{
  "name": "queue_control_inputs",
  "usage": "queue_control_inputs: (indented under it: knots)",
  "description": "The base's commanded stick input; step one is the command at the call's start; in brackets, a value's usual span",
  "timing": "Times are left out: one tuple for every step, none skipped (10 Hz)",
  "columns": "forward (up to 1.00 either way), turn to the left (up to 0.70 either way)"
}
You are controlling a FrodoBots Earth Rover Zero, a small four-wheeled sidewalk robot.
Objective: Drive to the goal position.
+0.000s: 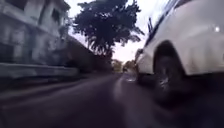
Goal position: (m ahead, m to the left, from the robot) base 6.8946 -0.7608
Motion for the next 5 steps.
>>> queue_control_inputs:
  knots:
    - [0.7, -0.34]
    - [0.7, -0.35]
    - [0.7, -0.35]
    - [0.7, -0.35]
    - [0.7, -0.35]
